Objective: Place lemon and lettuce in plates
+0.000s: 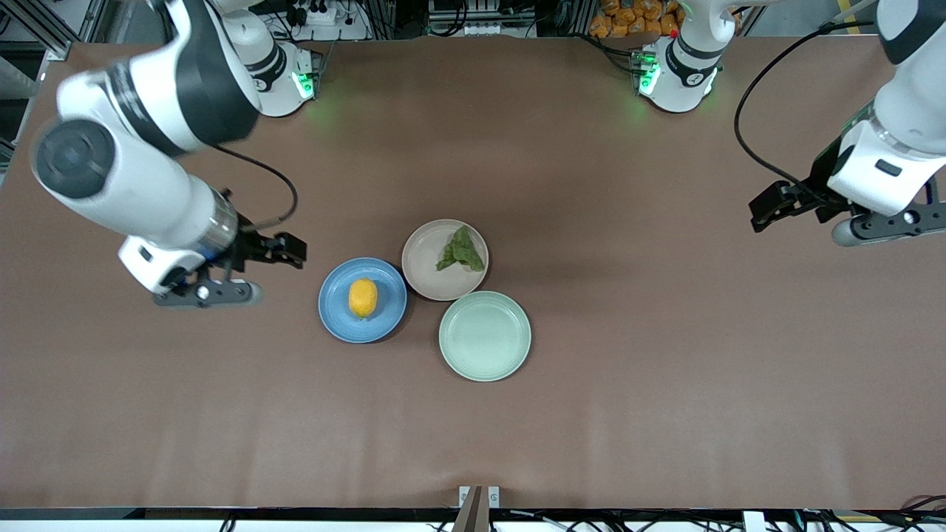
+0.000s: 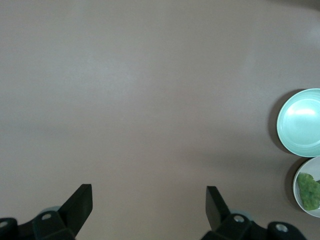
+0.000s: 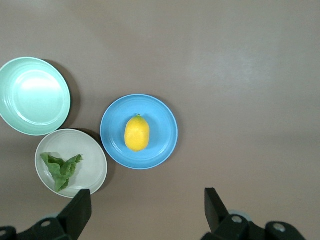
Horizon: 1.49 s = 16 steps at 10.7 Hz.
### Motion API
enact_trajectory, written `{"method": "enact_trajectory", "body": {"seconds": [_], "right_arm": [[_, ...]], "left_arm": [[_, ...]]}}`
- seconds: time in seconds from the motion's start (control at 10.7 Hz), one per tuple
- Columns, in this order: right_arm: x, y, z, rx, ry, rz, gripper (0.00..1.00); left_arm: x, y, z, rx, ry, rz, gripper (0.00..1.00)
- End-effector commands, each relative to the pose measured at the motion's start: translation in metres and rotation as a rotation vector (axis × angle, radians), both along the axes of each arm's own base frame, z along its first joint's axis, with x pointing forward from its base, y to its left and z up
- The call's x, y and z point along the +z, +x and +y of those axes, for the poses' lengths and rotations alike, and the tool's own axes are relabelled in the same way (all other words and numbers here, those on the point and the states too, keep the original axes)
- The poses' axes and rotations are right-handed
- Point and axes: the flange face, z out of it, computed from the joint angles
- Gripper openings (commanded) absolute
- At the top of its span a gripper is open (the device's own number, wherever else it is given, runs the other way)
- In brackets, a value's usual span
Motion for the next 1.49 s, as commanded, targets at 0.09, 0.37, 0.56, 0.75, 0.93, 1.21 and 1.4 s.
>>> {"method": "enact_trajectory", "body": {"seconds": [0.09,0.37,0.56,0.75,0.93,1.21,1.4], "right_arm": [[0.029,-0.008,-0.03,-0.019,-0.046,-0.045,1.0],[0.056,-0.014,-0.03,-0.021,-0.037,-0.094,1.0],[0.065,-0.015,-0.04,-0.035,-0.029,-0.106,1.0],[0.074,-0.021,-0.044,-0.04,-0.023,-0.113,1.0],[0.078,-0.025,-0.042,-0.034,-0.034,-0.113,1.0],[0.075,-0.033,-0.049,-0.036,-0.042,-0.077,1.0],[0.074,-0.039,-0.054,-0.038,-0.061,-0.075,1.0]], "left_arm": [[0.019,-0.005,0.021,-0.045,-0.021,0.002,1.0],[0.021,-0.006,0.024,-0.095,-0.02,0.0,1.0],[0.021,-0.006,0.027,-0.1,-0.016,-0.001,1.0],[0.023,-0.007,0.027,-0.1,-0.017,-0.005,1.0],[0.03,-0.016,0.027,-0.101,-0.013,0.004,1.0],[0.032,-0.021,0.021,-0.175,-0.011,0.018,1.0],[0.032,-0.022,0.013,-0.192,-0.023,0.021,1.0]]}}
